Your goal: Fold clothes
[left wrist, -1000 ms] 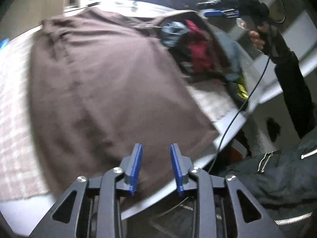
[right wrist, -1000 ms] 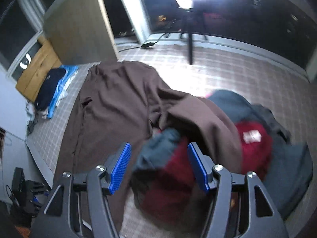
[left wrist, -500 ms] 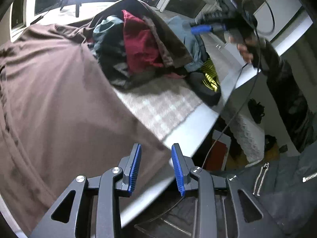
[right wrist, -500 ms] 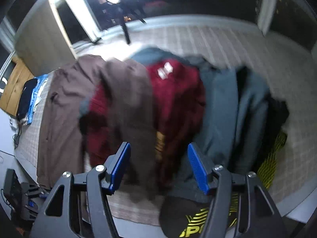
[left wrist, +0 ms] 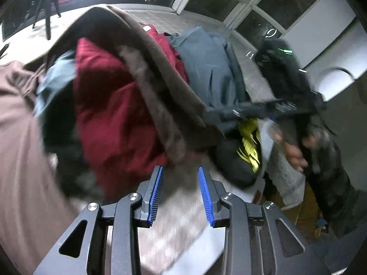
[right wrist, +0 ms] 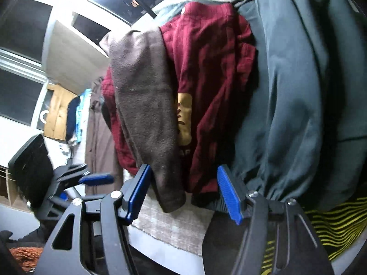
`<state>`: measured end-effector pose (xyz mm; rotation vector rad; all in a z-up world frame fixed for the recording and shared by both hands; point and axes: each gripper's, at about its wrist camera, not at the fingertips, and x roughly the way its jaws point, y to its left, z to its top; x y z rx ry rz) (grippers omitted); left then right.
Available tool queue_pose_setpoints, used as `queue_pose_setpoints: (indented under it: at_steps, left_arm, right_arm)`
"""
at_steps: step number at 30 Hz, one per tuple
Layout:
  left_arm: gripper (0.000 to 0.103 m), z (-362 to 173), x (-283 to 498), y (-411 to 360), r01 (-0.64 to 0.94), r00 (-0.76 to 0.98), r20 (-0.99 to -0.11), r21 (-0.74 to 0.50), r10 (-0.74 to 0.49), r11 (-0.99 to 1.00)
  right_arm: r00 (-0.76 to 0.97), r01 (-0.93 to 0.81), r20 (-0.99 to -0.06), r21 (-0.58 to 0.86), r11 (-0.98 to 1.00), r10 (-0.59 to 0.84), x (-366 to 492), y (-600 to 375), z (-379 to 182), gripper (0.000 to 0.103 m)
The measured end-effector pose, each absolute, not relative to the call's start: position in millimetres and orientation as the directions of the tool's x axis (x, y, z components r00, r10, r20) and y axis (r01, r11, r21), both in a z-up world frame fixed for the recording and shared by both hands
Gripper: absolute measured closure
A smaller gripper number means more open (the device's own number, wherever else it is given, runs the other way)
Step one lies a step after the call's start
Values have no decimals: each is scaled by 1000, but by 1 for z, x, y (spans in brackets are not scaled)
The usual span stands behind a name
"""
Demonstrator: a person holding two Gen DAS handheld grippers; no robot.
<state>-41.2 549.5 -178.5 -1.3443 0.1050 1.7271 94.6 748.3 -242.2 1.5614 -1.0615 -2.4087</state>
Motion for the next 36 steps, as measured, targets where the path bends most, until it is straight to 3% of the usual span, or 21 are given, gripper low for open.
queue_pose_setpoints:
  at_steps: [5,6,7,8,13,19,22,23,24,26,28,33,34,36]
  left_arm:
    - [75,-201,-59,574,-662,22,-825,-435,565,-610]
    - [82,-202,-60,575,-658,28,-816,-450,577,-604]
    - [96,-204,-61,576,-653,34,-807,-464,589,-598]
    - [97,-204,-61,576,-650,37,-801,-474,598,-594]
    - [98,-161,-48,544,-623,75,-688,-598,722,-504]
    - [98,-127,-38,504,-579,87,-593,-684,801,-443]
    - [98,-124,-33,502,-584,72,-605,-670,793,-458]
    - [98,-125,-32,501,-585,69,-612,-665,788,-464]
    - [98,-128,-32,501,-584,68,-616,-663,785,-469]
    - [98,-133,-31,501,-575,67,-621,-664,781,-478]
    - [98,-138,-28,501,-564,70,-620,-671,782,-481]
    - [98,-160,-21,506,-546,97,-631,-680,770,-489]
    - [98,-164,-20,509,-547,106,-633,-681,767,-487]
    - [98,-170,-18,511,-543,117,-630,-688,768,-481]
  right_arm:
    - [-476,-251,-767,587,-770,-430,96,744,-235,44]
    - [-477,-246,-767,586,-772,-430,97,742,-233,44]
    - [-479,-242,-767,584,-775,-428,98,741,-232,44]
    - [-481,-236,-764,585,-776,-429,98,740,-231,44]
    - [-523,-193,-716,628,-754,-463,106,738,-223,44]
    - [-575,-105,-539,795,-597,-616,99,728,-231,44]
    - [-574,-62,-453,854,-516,-681,88,713,-242,44]
    - [-576,-52,-453,851,-522,-681,86,708,-241,52]
    - [-576,-37,-453,846,-531,-681,84,701,-239,73]
    - [-577,-29,-460,837,-546,-675,84,695,-233,88]
    - [-595,-43,-481,819,-573,-644,87,698,-223,89]
    - [-682,-18,-411,836,-548,-605,105,722,-183,92]
    - [-685,-9,-417,825,-565,-597,106,723,-176,92]
    - [-669,-36,-518,739,-673,-533,102,718,-165,90]
